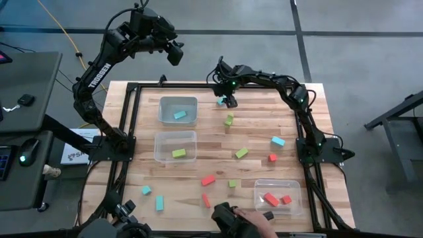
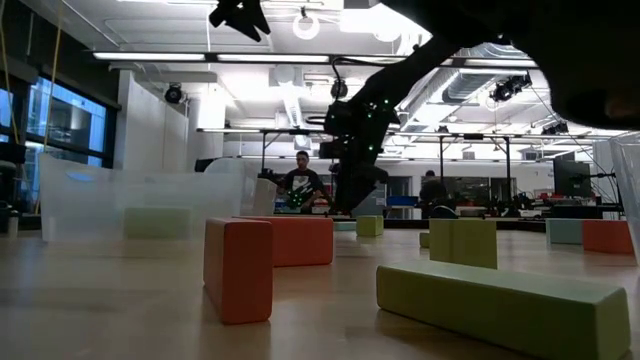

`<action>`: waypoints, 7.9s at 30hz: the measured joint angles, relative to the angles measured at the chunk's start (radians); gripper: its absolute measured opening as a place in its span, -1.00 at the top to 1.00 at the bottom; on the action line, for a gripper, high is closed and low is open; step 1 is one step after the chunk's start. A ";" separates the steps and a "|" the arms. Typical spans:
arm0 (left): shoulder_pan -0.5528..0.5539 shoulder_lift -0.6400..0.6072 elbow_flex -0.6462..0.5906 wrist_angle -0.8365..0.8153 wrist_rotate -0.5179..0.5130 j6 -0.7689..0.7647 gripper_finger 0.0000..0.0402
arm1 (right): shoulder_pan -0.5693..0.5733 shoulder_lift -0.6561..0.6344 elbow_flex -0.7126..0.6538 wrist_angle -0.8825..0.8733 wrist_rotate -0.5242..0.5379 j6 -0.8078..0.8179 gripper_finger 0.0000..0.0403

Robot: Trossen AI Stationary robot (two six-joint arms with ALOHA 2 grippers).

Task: Sort & place blocks by color
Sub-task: Put the blue block into the gray bin

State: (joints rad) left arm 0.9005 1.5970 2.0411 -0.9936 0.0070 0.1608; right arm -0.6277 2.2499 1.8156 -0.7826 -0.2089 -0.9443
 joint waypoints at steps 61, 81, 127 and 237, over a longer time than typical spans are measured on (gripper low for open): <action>0.033 0.000 0.000 -0.140 0.007 -0.079 0.17 | 0.022 0.014 0.501 -0.351 0.101 0.287 0.48; 0.063 0.077 0.000 -0.308 0.144 -0.212 0.17 | 0.138 -0.085 0.500 -0.341 0.241 0.317 0.48; 0.138 0.354 0.000 -0.319 0.784 -0.071 0.18 | 0.282 -0.086 0.500 -0.158 0.491 0.440 0.48; 0.098 -0.115 -1.091 0.209 0.329 -0.222 0.98 | 0.283 -0.234 0.501 -0.127 0.844 0.608 -0.11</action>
State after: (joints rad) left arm 0.9988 1.4818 0.9501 -0.7842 0.3361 -0.0613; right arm -0.3443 2.0155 2.3165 -0.9093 0.6353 -0.3367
